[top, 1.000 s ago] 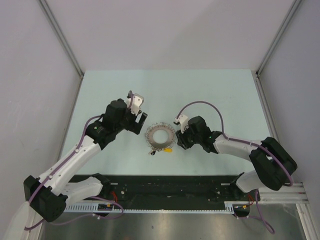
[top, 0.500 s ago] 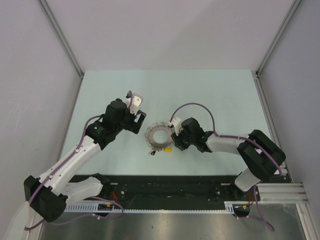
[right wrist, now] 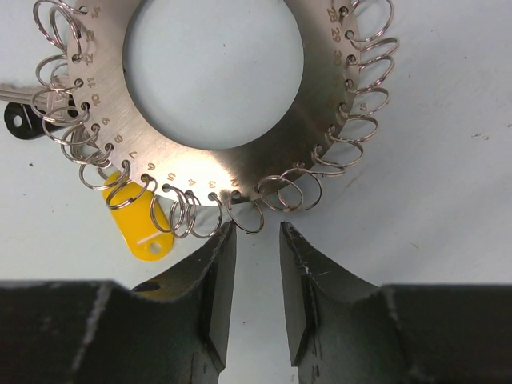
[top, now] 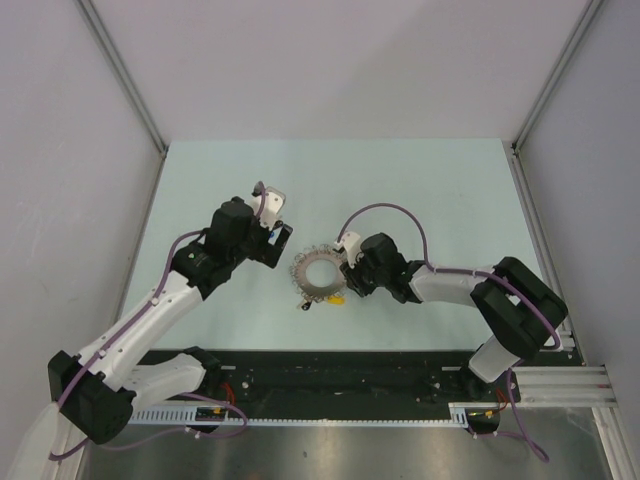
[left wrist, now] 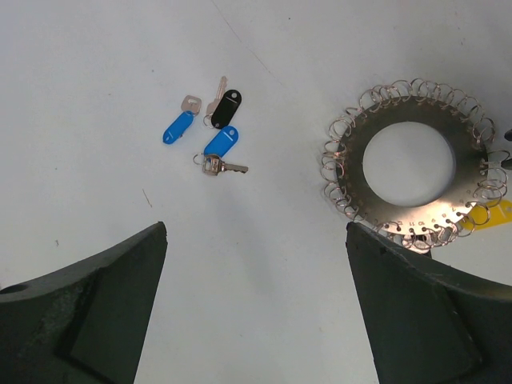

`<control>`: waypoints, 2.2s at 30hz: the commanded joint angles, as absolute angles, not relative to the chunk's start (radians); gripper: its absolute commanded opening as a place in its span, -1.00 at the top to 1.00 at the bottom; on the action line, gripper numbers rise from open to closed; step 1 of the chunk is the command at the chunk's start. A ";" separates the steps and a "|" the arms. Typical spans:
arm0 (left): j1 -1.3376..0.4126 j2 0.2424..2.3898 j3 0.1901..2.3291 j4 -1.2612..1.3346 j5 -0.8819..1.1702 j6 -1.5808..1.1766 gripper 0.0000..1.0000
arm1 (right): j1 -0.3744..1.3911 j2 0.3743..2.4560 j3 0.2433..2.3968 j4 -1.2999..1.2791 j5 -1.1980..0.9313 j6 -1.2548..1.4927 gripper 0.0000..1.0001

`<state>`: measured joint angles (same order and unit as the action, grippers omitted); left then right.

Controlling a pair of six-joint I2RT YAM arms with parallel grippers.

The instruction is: Put the keys on the keyring

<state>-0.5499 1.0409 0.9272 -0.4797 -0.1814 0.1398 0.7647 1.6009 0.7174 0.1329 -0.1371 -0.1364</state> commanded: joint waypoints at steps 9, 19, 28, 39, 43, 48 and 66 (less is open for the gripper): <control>-0.541 1.052 0.919 -0.446 -0.186 0.158 -0.97 | 0.756 1.614 0.756 0.152 -0.138 -0.141 0.39; -0.534 1.080 0.914 -0.436 -0.176 0.150 -0.98 | 0.755 1.580 0.755 0.117 -0.163 -0.114 0.20; -0.457 1.186 0.914 -0.394 -0.169 0.039 -0.93 | 0.744 1.393 0.755 0.043 -0.115 -0.020 -0.39; -0.354 1.414 0.979 -0.296 -0.267 -0.495 -0.57 | 0.655 1.164 0.669 0.009 0.037 0.179 -0.62; -0.325 1.488 0.983 -0.249 -0.321 -0.612 -0.34 | 0.598 1.089 0.603 0.038 0.038 0.219 -0.73; -0.256 1.560 0.976 -0.189 -0.288 -0.692 -0.02 | 0.537 1.000 0.537 0.075 0.064 0.251 -0.87; -0.161 1.732 0.973 -0.061 -0.153 -0.730 0.42 | 0.482 0.960 0.485 0.097 0.066 0.264 -0.95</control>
<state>-0.1783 1.7210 0.9527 -0.1284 -0.1841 -0.6868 0.4870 0.9810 0.4885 0.0563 0.0483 0.2584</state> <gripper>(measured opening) 0.306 0.974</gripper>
